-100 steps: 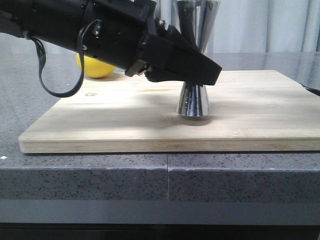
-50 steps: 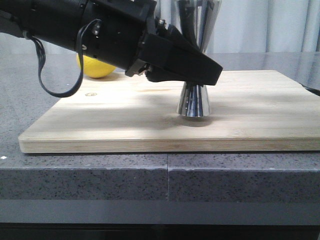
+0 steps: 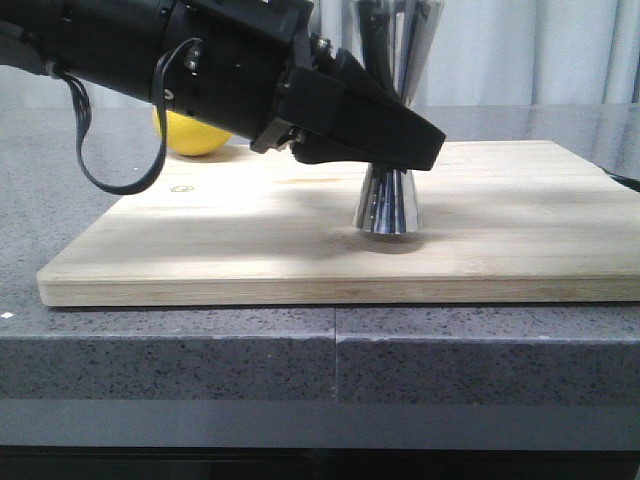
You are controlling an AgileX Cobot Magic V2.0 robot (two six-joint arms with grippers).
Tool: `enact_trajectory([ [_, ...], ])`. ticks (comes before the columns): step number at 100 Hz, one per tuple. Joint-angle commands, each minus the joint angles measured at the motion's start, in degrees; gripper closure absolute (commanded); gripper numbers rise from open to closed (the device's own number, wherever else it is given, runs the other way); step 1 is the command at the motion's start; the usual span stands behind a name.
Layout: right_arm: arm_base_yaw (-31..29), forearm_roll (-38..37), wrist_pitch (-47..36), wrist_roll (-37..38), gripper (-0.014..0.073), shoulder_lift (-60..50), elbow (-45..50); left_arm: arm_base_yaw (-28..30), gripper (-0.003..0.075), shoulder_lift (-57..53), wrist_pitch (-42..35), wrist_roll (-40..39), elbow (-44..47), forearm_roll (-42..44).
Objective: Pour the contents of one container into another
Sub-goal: 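Tilt the beaker with the right gripper, pouring liquid into the jigger cup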
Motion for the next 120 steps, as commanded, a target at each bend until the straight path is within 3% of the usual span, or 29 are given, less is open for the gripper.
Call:
enact_trajectory([
  [1, 0.0, -2.4, -2.6, -0.2, 0.0342, -1.5, -2.1, 0.0, 0.0662, -3.2, -2.7, -0.4, -2.0, -1.7],
  [120, 0.0, -12.4, -3.9, -0.2, 0.0342, -0.5, -2.1, 0.0, 0.0662, -3.2, -4.1, -0.4, -2.0, -1.6],
])
